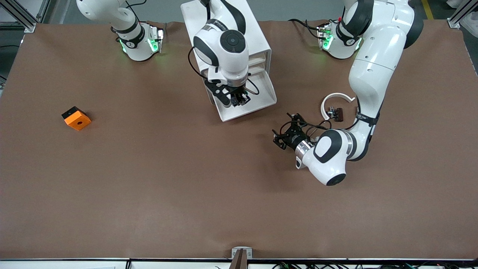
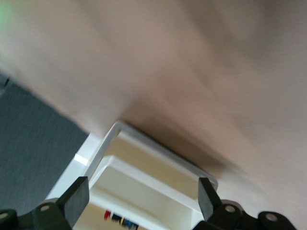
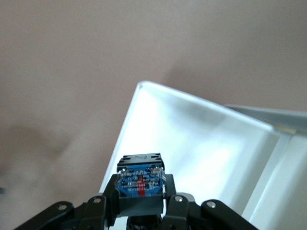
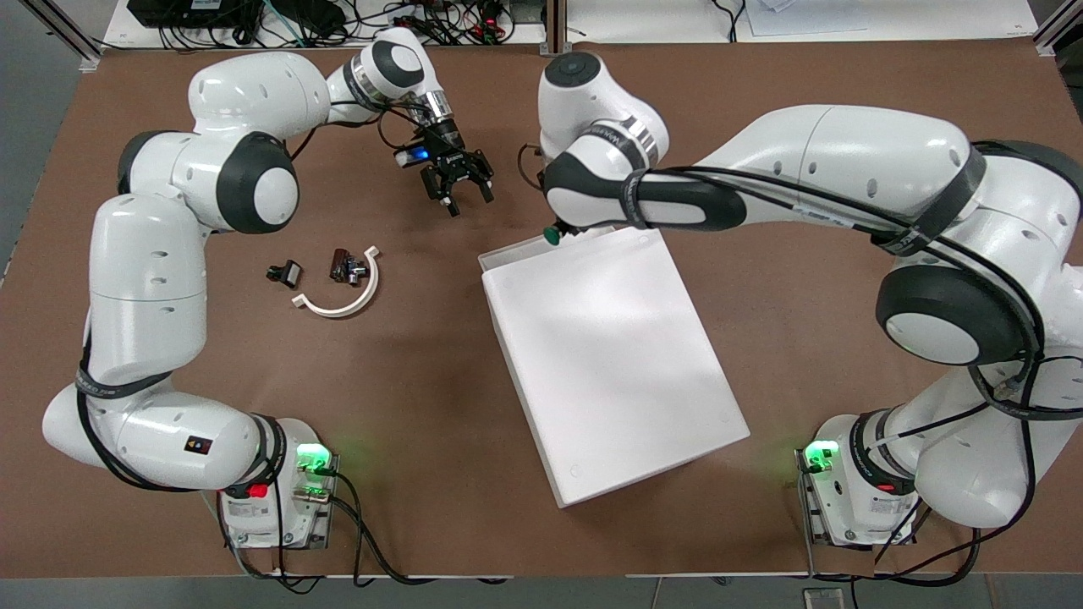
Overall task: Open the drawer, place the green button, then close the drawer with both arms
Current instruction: 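Carry the button over the open drawer with the right gripper, then lower the button into the drawer and open the right gripper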
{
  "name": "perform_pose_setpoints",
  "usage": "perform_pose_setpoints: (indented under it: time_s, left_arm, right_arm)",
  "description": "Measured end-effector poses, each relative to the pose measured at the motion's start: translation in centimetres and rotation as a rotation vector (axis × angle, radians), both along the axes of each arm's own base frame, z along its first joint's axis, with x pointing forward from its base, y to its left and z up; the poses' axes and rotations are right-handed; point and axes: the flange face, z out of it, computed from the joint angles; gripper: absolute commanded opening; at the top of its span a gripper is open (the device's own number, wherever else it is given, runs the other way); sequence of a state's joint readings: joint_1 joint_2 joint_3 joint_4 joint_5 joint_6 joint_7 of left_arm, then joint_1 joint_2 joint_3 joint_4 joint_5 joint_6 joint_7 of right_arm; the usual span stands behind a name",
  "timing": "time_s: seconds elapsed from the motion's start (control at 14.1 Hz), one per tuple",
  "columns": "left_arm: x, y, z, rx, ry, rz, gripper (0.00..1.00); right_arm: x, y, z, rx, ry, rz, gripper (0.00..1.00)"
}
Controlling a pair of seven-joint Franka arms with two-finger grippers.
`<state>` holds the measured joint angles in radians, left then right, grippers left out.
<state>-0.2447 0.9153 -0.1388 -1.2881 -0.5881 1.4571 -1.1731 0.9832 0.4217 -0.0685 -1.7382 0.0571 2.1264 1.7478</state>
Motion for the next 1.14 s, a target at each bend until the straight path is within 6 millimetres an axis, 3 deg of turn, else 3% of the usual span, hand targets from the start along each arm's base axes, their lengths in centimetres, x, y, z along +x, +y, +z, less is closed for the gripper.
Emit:
perform_pose_setpoints:
  time_s: [0.35, 0.71, 0.78, 0.85, 0.92, 1.14]
  left_arm:
    - [2.9, -0.4, 2.4, -0.013, -0.322, -0.078, 1.00]
    - [4.2, -3.1, 3.7, 0.048, -0.586, -0.184, 1.00]
    - [4.3, -3.8, 3.8, 0.059, -0.629, -0.203, 1.00]
    - [4.4, -4.5, 3.9, 0.067, -0.668, -0.219, 1.00]
    - [4.4, -5.0, 4.0, 0.073, -0.700, -0.231, 1.00]
    - [4.3, -6.2, 4.3, 0.090, -0.769, -0.280, 1.00]
  right_arm:
    - [-2.3, 2.1, -3.9, -0.042, -0.007, -0.034, 0.00]
    - [-3.2, 3.3, -5.0, -0.041, -0.015, -0.081, 0.00]
    - [-3.2, 3.4, -5.1, -0.041, -0.016, -0.086, 0.17]
    - [-3.1, 3.5, -5.2, -0.042, -0.016, -0.090, 0.77]
    - [-3.1, 3.5, -5.4, -0.043, -0.016, -0.093, 1.00]
    - [-3.2, 3.8, -5.2, -0.039, -0.019, -0.093, 1.00]
